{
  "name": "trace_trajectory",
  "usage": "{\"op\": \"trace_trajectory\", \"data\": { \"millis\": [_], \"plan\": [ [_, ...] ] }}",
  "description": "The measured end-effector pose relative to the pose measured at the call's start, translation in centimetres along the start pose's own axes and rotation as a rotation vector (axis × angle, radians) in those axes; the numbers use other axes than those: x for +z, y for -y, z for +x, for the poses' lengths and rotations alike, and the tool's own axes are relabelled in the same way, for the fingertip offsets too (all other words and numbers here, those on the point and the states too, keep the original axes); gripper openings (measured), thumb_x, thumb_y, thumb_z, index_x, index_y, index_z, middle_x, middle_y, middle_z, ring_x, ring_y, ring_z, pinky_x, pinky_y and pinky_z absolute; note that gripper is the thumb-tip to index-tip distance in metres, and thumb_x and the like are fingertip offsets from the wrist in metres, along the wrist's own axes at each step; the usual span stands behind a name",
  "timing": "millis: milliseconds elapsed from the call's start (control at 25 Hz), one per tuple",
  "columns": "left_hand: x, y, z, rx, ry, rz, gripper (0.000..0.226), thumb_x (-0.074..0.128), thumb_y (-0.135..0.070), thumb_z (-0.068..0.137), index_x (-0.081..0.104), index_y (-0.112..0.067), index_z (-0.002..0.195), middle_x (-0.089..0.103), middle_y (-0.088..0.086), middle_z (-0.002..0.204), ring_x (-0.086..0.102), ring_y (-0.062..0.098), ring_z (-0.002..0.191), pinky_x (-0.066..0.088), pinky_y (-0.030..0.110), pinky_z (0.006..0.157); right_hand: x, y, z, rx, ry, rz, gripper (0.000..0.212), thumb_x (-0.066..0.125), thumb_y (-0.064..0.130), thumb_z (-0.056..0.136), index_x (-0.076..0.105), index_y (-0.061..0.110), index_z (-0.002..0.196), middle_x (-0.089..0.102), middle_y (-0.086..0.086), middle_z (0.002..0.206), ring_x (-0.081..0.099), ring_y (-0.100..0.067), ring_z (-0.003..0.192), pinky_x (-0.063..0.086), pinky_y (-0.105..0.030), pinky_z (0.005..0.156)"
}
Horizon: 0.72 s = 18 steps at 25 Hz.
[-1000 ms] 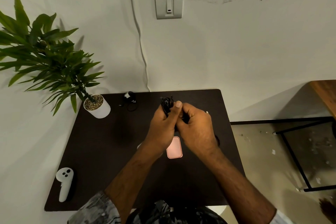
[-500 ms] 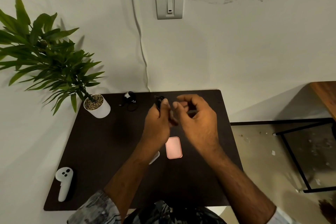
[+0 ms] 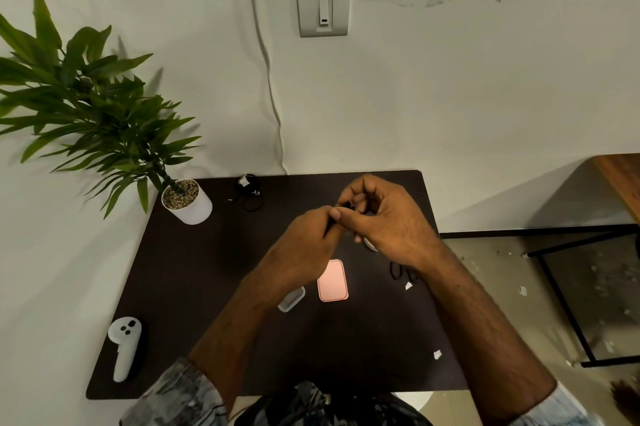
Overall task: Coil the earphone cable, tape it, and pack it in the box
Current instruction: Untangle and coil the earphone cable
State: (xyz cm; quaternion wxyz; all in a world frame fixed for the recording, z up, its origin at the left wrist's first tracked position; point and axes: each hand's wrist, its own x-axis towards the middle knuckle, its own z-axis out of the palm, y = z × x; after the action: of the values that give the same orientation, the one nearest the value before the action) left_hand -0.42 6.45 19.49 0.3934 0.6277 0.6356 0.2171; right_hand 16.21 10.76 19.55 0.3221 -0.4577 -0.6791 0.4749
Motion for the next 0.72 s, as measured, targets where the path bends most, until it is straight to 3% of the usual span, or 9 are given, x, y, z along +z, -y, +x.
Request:
{"op": "trace_trajectory", "data": {
  "millis": [200, 440, 560, 720],
  "plan": [
    [-1.2, -0.5, -0.3, -0.005, 0.232, -0.224, 0.031, 0.060, -0.035, 0.102, 0.064, -0.005, 0.107, 0.051, 0.003, 0.069, 0.047, 0.010, 0.057, 0.042, 0.026, 0.053, -1.3, 0.0, -0.2, 0.036, 0.098, 0.122, 0.013, 0.077, 0.011, 0.093, 0.080, 0.012, 0.106, 0.081, -0.008, 0.090, 0.078, -0.034, 0.088, 0.066, -0.042, 0.085],
    [-1.9, 0.0, -0.4, -0.099, 0.409, -0.413, 0.032, 0.049, -0.031, 0.107, 0.064, -0.005, 0.118, 0.057, 0.000, 0.082, 0.057, 0.008, 0.069, 0.054, 0.027, 0.066, -2.5, 0.2, -0.3, 0.104, 0.161, 0.106, 0.012, 0.078, 0.008, 0.092, 0.079, 0.006, 0.104, 0.081, -0.008, 0.088, 0.079, -0.025, 0.078, 0.064, -0.031, 0.076],
    [-1.9, 0.5, -0.2, -0.054, 0.396, -0.254, 0.028, 0.046, -0.031, 0.108, 0.066, -0.012, 0.112, 0.065, -0.001, 0.087, 0.066, 0.011, 0.080, 0.057, 0.036, 0.082, -2.6, 0.3, -0.1, 0.126, 0.164, 0.100, 0.011, 0.078, 0.008, 0.092, 0.079, 0.007, 0.103, 0.081, -0.007, 0.087, 0.078, -0.021, 0.075, 0.064, -0.029, 0.074],
    [-1.3, 0.2, -0.5, -0.033, 0.376, -0.170, 0.027, 0.047, -0.039, 0.107, 0.064, -0.019, 0.101, 0.057, -0.002, 0.079, 0.057, 0.006, 0.070, 0.054, 0.029, 0.074, -2.5, 0.4, 0.3, 0.172, 0.160, 0.094, 0.011, 0.078, 0.008, 0.091, 0.080, 0.008, 0.102, 0.082, -0.005, 0.089, 0.077, -0.018, 0.075, 0.064, -0.024, 0.072]
  ]
}}
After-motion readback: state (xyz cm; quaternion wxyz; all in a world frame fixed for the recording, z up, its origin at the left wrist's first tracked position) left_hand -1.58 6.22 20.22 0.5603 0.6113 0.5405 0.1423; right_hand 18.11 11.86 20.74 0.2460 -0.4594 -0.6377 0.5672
